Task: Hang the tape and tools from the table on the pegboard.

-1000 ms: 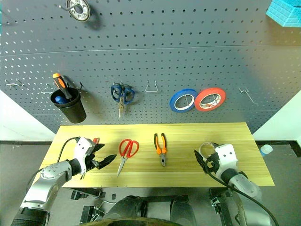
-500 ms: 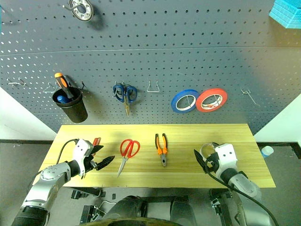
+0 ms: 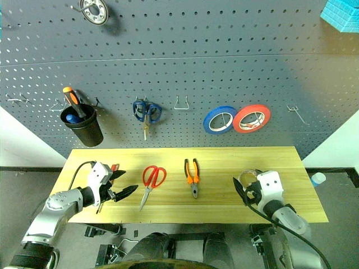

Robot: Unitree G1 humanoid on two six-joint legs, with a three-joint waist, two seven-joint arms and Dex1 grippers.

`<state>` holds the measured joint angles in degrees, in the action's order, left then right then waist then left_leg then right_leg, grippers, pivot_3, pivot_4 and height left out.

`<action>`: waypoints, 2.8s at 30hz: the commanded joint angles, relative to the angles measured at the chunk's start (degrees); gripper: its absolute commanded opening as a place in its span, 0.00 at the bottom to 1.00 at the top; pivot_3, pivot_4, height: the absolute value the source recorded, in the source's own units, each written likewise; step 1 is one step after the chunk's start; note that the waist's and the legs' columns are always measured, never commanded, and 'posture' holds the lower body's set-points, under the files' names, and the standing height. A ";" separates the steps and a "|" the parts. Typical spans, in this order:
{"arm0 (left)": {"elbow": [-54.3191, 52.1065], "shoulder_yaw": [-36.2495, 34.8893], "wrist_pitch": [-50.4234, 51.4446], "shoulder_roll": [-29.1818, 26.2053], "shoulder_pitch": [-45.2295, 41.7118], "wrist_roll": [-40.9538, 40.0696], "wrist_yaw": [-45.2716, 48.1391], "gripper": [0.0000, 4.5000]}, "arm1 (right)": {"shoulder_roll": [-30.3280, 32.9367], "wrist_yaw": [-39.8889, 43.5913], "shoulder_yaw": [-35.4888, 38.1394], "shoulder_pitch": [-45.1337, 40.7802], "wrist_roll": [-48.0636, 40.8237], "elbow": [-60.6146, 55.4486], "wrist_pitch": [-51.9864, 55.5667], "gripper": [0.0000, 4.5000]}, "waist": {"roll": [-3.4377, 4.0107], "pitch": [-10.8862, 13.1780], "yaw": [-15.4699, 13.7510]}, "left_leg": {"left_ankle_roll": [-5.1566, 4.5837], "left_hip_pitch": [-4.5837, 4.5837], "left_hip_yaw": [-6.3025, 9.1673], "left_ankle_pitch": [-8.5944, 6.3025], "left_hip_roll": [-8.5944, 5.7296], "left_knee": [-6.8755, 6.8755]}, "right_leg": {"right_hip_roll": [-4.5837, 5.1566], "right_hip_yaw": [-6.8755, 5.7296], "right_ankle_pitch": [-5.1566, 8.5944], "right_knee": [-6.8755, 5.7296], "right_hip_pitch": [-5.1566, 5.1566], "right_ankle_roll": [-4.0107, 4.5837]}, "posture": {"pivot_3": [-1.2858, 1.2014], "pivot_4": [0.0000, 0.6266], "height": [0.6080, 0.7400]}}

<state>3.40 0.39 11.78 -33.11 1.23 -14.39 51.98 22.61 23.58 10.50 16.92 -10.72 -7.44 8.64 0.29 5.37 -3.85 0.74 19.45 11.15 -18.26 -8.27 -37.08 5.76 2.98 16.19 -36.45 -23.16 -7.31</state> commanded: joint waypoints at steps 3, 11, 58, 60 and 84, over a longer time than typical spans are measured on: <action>0.37 3.56 -2.33 -3.44 -5.15 1.57 6.84 0.99 | -2.11 -6.09 1.81 -3.15 -0.44 -1.06 9.16 1.00 | 0.01 0.01 0.13 | 0.00 0.03 -0.03 0.00 0.01 0.00 | -0.01 0.03 -0.01 -0.01 0.01 0.02 | 0.54 0.13 0.90; 3.23 6.82 -3.75 -3.57 -10.86 3.27 10.54 0.99 | -3.94 -9.86 -2.38 -4.68 0.85 -8.56 18.30 1.00 | -0.13 0.99 0.36 | 0.00 0.11 -0.15 0.00 0.12 0.03 | -0.09 0.16 -0.03 -0.10 -0.11 0.06 | 0.52 0.24 0.90; 20.18 10.72 -34.86 14.64 -10.71 4.51 6.29 0.99 | -2.87 -8.55 -6.37 -10.24 4.23 -1.86 20.59 1.00 | -1.22 8.98 3.88 | 0.38 1.16 -0.40 0.22 0.14 -0.12 | 0.16 0.16 -0.07 -0.44 -1.30 0.11 | 0.50 0.50 0.90; 21.67 10.51 -36.32 15.10 -10.40 4.51 6.10 0.99 | -2.61 -8.26 -6.17 -9.86 4.09 -2.26 20.59 1.00 | -1.23 9.10 4.38 | 0.38 1.18 -0.40 0.22 0.14 -0.12 | 0.16 0.16 -0.07 -0.44 -1.30 0.11 | 0.49 0.51 0.90; 17.90 10.94 -34.31 15.09 -6.72 3.87 6.76 0.99 | -3.03 -7.75 -7.99 -15.85 4.63 2.92 21.50 1.00 | -1.30 10.40 4.88 | 0.40 1.54 -0.39 0.23 0.15 -0.17 | 0.17 0.14 -0.07 -0.50 -1.64 0.11 | 0.50 0.54 0.90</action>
<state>23.40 11.54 -22.78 -17.72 -6.35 -9.51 58.56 19.61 15.68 2.53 1.00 -6.46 -4.67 30.52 -1.00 15.78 1.03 1.14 21.07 10.77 -18.03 -8.12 -37.27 5.93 3.12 16.12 -36.97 -24.88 -7.20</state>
